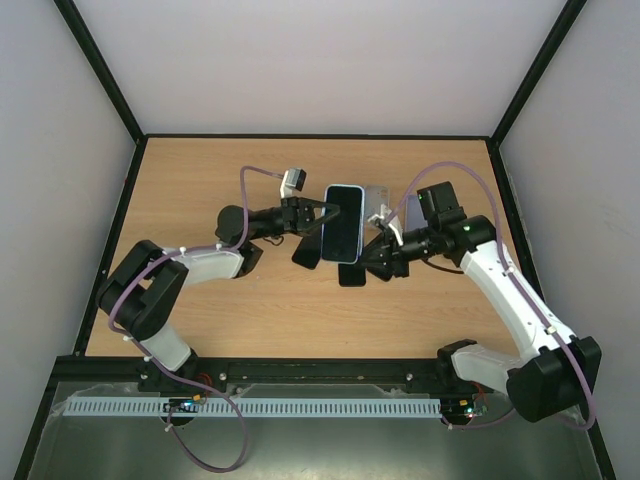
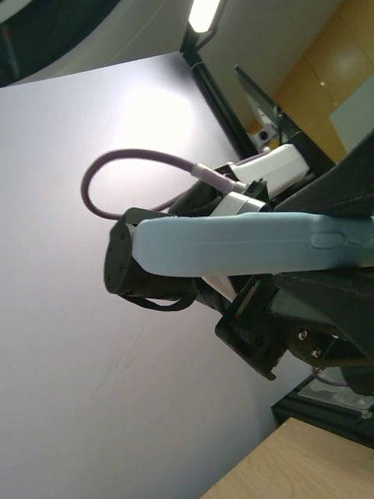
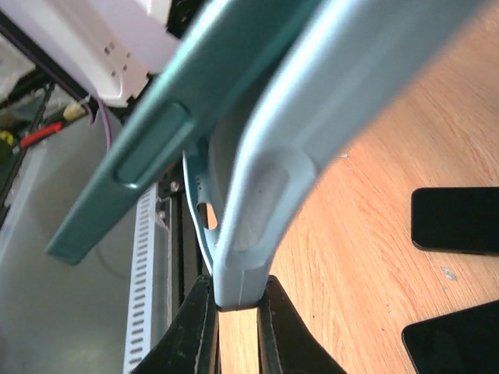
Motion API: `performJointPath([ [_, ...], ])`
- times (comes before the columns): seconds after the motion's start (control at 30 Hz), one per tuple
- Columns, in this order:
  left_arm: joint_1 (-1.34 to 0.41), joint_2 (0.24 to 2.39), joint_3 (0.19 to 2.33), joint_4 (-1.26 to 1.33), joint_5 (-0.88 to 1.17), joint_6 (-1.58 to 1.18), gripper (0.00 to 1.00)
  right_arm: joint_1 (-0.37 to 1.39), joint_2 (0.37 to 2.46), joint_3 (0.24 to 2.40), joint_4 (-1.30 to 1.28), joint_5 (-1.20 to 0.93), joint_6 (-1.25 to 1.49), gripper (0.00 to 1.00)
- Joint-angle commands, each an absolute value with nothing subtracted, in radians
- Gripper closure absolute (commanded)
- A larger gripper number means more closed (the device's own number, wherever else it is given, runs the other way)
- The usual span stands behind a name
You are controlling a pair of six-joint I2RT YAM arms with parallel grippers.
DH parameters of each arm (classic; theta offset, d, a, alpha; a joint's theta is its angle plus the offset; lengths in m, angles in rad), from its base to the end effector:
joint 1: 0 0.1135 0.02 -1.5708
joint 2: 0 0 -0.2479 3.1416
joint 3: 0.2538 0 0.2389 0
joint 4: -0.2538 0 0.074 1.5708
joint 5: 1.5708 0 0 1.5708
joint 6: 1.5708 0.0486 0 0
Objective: Take the phone out of the phone case
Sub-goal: Remove the phone case from the phone.
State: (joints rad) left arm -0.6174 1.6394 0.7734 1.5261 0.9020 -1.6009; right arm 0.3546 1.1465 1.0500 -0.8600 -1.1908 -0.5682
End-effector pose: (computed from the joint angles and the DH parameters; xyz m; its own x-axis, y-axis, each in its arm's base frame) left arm 0.2346 -0.2133 0.2874 -0.8789 -0.1360 -0.4571 0.4738 -0.3593 -0.8041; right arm 0.1784 0.1142 0.3016 -0.3065 -0.3263 -0.8942 -0.9440 -0.0161 0.3295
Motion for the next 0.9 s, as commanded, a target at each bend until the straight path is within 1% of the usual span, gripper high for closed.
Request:
performJointPath([
  [0.0, -0.674, 1.602, 0.795, 1.896, 0.979, -1.684, 0.98, 0.267, 1.184, 1.067, -0.542, -1.156, -0.362, 0.96],
  [0.2, -0.682, 1.616, 0.774, 1.879, 0.978, -1.649, 0.98, 0.223, 1.208, 1.092, -0.473, -1.194, -0.193, 0.89],
  [0.37, -0.691, 1.637, 0.748, 1.863, 0.970, -1.618, 0.97, 0.221, 1.227, 1.096, -0.380, -1.213, -0.031, 0.79],
  [0.47, -0.698, 1.640, 0.738, 1.850, 0.963, -1.601, 0.97, 0.220, 1.241, 1.101, -0.337, -1.223, 0.039, 0.75],
  [0.5, -0.701, 1.640, 0.734, 1.839, 0.962, -1.589, 0.98, 0.221, 1.247, 1.100, -0.321, -1.223, 0.061, 0.72],
  [0.67, -0.719, 1.632, 0.726, 1.746, 0.964, -1.507, 0.98, 0.220, 1.267, 1.094, -0.246, -1.216, 0.152, 0.69],
  [0.73, -0.723, 1.632, 0.728, 1.710, 0.964, -1.480, 0.97, 0.220, 1.278, 1.091, -0.220, -1.220, 0.187, 0.65],
  [0.87, -0.729, 1.631, 0.735, 1.628, 0.967, -1.417, 0.97, 0.220, 1.305, 1.095, -0.189, -1.279, 0.252, 0.60],
])
